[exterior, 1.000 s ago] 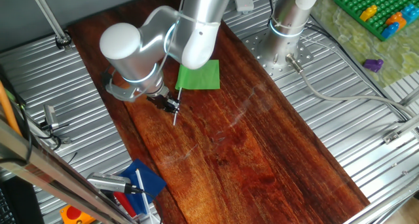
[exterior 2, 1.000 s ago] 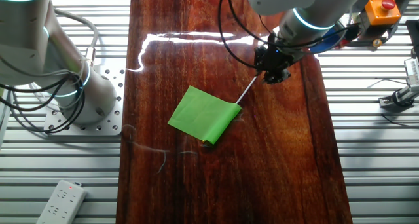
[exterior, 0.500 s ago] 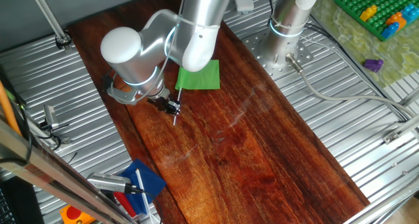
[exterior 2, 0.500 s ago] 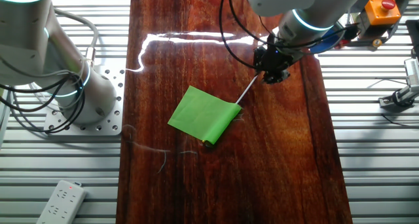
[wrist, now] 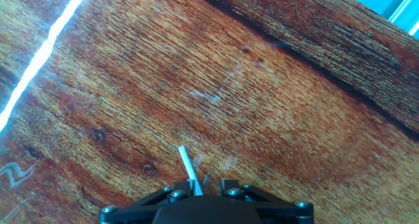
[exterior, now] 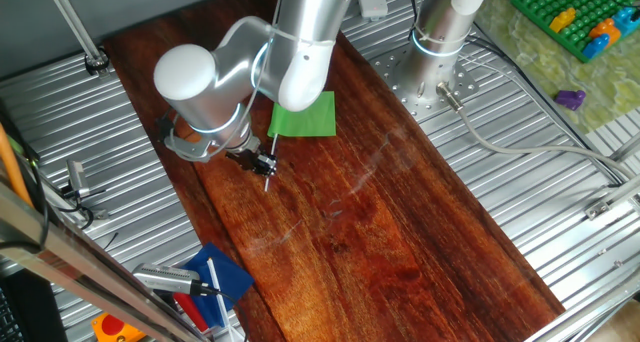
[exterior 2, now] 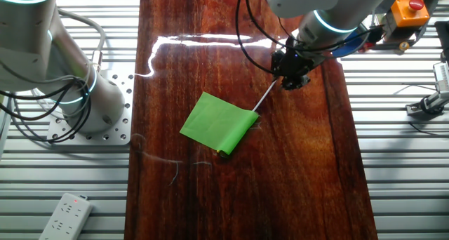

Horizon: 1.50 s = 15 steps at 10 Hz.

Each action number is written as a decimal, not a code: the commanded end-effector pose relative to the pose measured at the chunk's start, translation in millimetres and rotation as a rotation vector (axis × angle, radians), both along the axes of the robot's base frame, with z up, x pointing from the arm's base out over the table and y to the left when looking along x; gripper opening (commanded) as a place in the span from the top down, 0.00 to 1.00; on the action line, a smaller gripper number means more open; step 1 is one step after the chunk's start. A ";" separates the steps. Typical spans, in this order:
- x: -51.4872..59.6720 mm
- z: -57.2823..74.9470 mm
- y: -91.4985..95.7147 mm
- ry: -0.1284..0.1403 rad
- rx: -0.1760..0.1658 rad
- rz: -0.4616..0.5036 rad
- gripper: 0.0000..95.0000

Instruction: Wave the flag

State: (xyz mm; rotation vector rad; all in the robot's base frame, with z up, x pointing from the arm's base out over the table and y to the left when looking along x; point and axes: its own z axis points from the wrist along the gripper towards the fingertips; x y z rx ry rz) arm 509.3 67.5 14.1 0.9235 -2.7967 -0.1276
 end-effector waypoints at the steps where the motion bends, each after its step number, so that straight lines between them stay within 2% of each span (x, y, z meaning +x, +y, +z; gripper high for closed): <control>1: -1.1 -5.7 1.4 -0.001 0.001 -0.002 0.80; 6: -0.8 -3.1 0.5 -0.011 -0.015 -0.031 0.80; 7: -0.6 -2.4 0.1 -0.012 -0.019 -0.039 1.00; 14: -0.6 -2.4 0.1 -0.018 -0.020 -0.053 1.00; 15: -0.6 -2.4 0.1 -0.020 -0.020 -0.054 0.80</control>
